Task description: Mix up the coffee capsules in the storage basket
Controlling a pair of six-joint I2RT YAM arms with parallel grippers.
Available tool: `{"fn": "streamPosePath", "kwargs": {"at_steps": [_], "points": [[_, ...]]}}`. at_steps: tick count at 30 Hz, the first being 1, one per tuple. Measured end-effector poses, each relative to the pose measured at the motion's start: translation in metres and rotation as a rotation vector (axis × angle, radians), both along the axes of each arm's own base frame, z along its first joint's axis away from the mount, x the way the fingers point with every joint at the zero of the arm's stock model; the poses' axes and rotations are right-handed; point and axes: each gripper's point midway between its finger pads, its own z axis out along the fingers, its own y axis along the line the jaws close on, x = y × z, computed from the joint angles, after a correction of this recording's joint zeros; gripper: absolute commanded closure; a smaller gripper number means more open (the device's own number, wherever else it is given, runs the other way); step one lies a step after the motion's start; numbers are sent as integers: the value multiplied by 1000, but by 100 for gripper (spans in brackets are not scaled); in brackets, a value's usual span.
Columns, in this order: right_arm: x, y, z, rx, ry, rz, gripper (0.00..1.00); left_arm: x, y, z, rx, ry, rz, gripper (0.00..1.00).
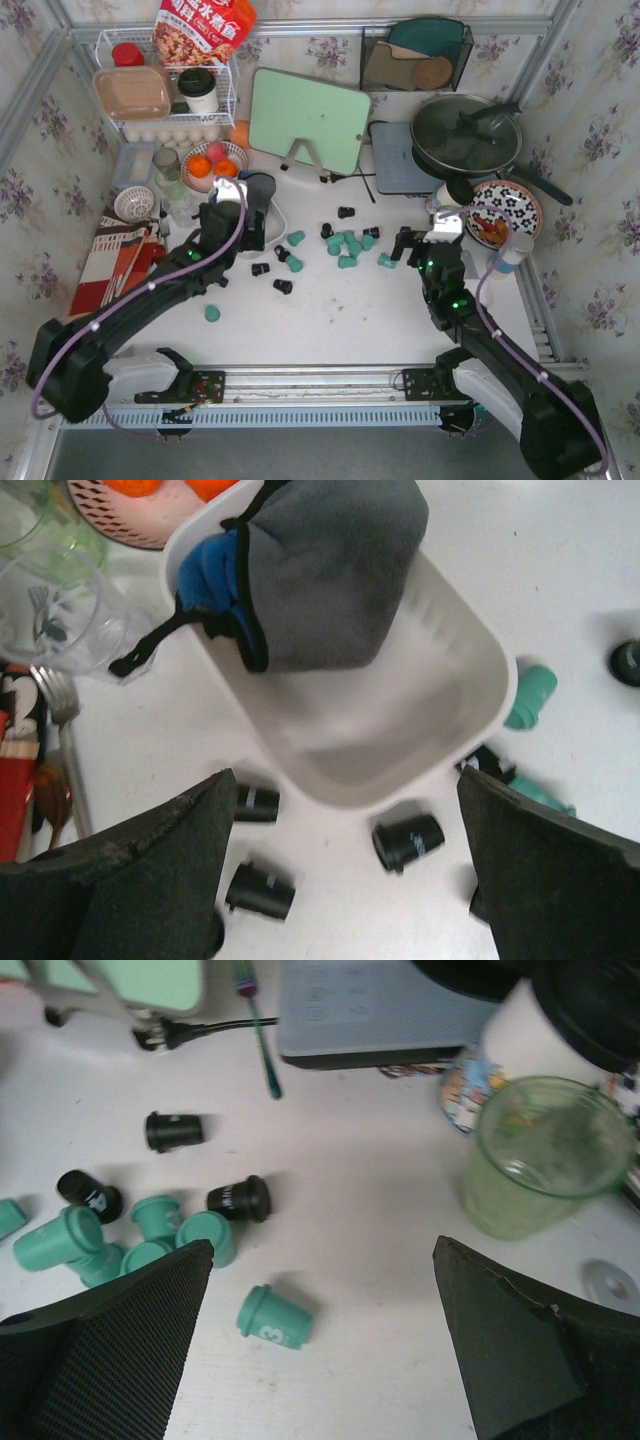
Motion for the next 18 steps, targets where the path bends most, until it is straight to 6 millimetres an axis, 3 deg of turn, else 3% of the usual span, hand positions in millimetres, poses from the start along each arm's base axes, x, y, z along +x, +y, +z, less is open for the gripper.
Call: {"fn": "streamPosePath", "kwargs": {"at_steps": [5,10,18], "points": [[5,21,-12,-43,9,62,0,45,14,-13,-11,105,64,15],[8,34,12,11,-48,108,0,80,23,-42,-21,220,88,29],[-2,44,17,61,-66,174,0,117,25,-79,-31,337,101,35]]}}
